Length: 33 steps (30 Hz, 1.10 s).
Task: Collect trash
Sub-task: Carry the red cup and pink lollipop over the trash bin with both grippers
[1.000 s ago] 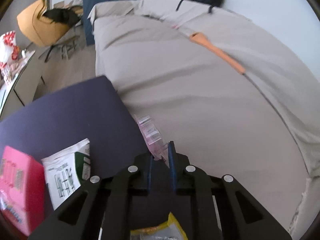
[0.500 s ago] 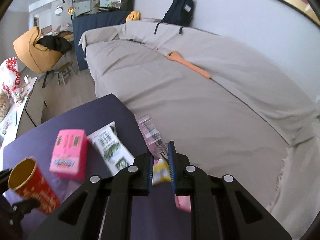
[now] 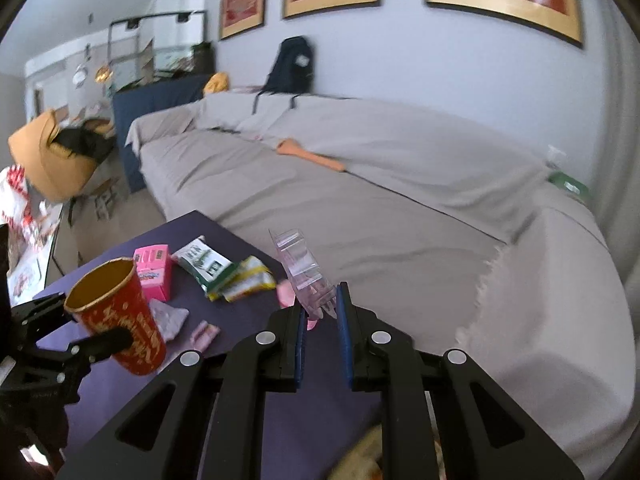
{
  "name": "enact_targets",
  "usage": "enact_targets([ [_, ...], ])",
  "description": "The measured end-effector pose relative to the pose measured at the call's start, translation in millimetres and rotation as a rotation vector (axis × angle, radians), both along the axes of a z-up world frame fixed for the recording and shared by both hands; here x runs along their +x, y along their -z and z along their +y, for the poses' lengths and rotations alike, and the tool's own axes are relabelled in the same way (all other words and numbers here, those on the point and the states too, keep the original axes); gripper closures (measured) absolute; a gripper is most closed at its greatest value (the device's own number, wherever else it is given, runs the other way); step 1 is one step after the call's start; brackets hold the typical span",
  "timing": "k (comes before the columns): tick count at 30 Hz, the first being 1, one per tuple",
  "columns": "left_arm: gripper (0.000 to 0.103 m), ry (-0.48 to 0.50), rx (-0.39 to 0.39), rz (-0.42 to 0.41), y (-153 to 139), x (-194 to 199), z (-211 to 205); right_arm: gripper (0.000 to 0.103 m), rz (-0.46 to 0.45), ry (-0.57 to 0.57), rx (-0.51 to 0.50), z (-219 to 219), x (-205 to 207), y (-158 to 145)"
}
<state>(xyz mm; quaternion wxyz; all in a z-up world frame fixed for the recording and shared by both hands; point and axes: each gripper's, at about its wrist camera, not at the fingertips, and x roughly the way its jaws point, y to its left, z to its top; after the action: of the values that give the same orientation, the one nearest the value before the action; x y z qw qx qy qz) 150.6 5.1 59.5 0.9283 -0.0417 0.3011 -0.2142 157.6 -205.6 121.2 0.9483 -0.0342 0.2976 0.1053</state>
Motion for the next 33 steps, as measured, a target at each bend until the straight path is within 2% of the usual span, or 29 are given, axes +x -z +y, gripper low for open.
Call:
enact_targets([
  [3, 0.049, 0.066, 0.013, -0.013, -5.7, -5.5, -29.8, 0.088, -0.011, 0.057, 0.008, -32.9, -28.5, 0.9],
  [8, 0.049, 0.197, -0.009, 0.025, -0.3, -4.0, -80.4, 0.088, -0.01, 0.146, 0.018, -81.7, -60.2, 13.7],
  [14, 0.048, 0.335, -0.018, 0.133, 30.4, 8.5, -144.5, 0.088, 0.015, 0.245, 0.022, -135.9, -82.7, 36.0],
  [20, 0.048, 0.413, 0.016, 0.227, 67.3, 25.2, -206.2, 0.088, 0.043, 0.306, 0.037, -172.2, -91.0, 57.8],
  [24, 0.046, 0.464, -0.013, 0.3, 85.9, 37.7, -233.5, 0.088, 0.061, 0.33, 0.057, -188.7, -91.9, 70.2],
  [27, 0.041, 0.506, -0.04, 0.343, 96.2, 43.8, -249.2, 0.088, 0.069, 0.343, 0.063, -195.6, -91.8, 76.1],
  [33, 0.029, 0.537, -0.069, 0.366, 97.0, 39.5, -245.4, 0.088, 0.08, 0.345, 0.072, -197.7, -90.9, 80.0],
])
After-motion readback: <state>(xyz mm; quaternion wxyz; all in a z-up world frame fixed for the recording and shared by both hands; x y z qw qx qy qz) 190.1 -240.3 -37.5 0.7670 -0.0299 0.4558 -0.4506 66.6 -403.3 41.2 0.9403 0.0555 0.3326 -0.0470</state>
